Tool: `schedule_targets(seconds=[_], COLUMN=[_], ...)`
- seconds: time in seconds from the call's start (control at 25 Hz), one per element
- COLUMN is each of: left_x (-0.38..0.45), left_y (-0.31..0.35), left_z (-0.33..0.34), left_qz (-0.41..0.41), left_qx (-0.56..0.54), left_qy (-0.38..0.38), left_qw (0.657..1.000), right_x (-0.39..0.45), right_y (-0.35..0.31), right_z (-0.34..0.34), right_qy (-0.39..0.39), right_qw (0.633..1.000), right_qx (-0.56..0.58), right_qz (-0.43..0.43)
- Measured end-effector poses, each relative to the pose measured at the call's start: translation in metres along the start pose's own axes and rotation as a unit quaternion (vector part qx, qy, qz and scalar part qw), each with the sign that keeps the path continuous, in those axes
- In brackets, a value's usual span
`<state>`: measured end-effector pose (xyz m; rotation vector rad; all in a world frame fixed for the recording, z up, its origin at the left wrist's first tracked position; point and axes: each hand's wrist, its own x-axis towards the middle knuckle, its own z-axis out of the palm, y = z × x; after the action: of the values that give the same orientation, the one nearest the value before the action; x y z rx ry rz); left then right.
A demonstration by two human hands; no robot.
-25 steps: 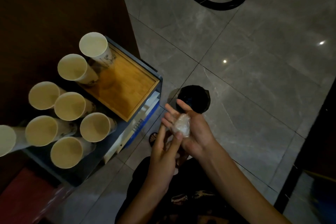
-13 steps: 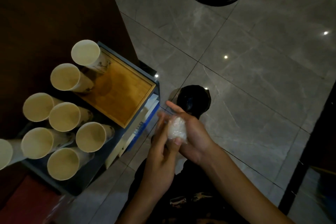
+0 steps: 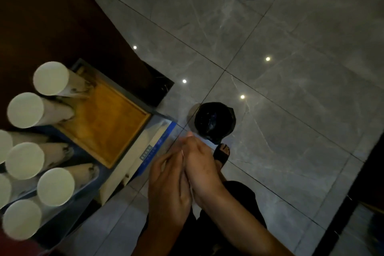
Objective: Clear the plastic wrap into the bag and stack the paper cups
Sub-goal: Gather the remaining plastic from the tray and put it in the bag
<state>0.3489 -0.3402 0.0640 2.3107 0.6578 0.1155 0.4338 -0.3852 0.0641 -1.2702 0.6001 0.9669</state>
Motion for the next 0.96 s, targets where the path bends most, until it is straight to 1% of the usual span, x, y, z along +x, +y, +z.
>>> schedule_targets(seconds=[0.08,0.16,0.24,0.32,0.4,0.44,0.48,0.56,0.6,0.68,0.76,0.84,0.96], left_x=[0.013,0.024,0.032,0.038,0.045,0.049,0.053,0.062,0.066,0.074,0.079,0.084,0.1], left_y=[0.001,0.003,0.0,-0.007,-0.016,-0.022,-0.03,-0.048,-0.06,-0.081,-0.099,-0.113,-0.132], left_z=[0.022,0.048,0.08,0.114,0.142,0.155,0.169,0.191,0.203,0.225,0.243,0.258,0.282], left_qz=[0.006,0.021,0.055,0.07,0.013,-0.025,-0.054,-0.091,-0.103,-0.116,-0.111,-0.106,-0.119], left_qx=[0.056,0.089,0.069,0.036,-0.025,-0.059,-0.084,-0.106,-0.11,-0.104,-0.091,-0.068,-0.049], left_qy=[-0.029,-0.082,-0.136,-0.218,-0.286,-0.297,-0.289,-0.261,-0.259,-0.279,-0.301,-0.301,-0.299], left_qw=[0.998,0.992,0.987,0.973,0.958,0.953,0.952,0.955,0.954,0.948,0.943,0.945,0.946], right_x=[0.019,0.043,0.067,0.09,0.111,0.123,0.138,0.169,0.186,0.217,0.243,0.267,0.301], right_y=[-0.004,-0.005,-0.001,0.007,0.016,0.021,0.025,0.029,0.031,0.034,0.037,0.045,0.061], right_z=[-0.018,-0.04,-0.069,-0.1,-0.125,-0.134,-0.14,-0.144,-0.146,-0.151,-0.156,-0.161,-0.167], right_qy=[0.023,0.077,0.142,0.186,0.22,0.228,0.228,0.2,0.188,0.181,0.167,0.142,0.141], right_qw=[0.999,0.995,0.987,0.978,0.967,0.959,0.951,0.945,0.943,0.937,0.919,0.905,0.905], right_qx=[-0.028,-0.059,-0.074,-0.088,-0.127,-0.168,-0.208,-0.259,-0.275,-0.299,-0.357,-0.399,-0.4], right_qz=[-0.012,-0.018,-0.005,0.018,0.03,0.026,0.018,0.0,-0.002,-0.01,-0.035,-0.042,-0.029])
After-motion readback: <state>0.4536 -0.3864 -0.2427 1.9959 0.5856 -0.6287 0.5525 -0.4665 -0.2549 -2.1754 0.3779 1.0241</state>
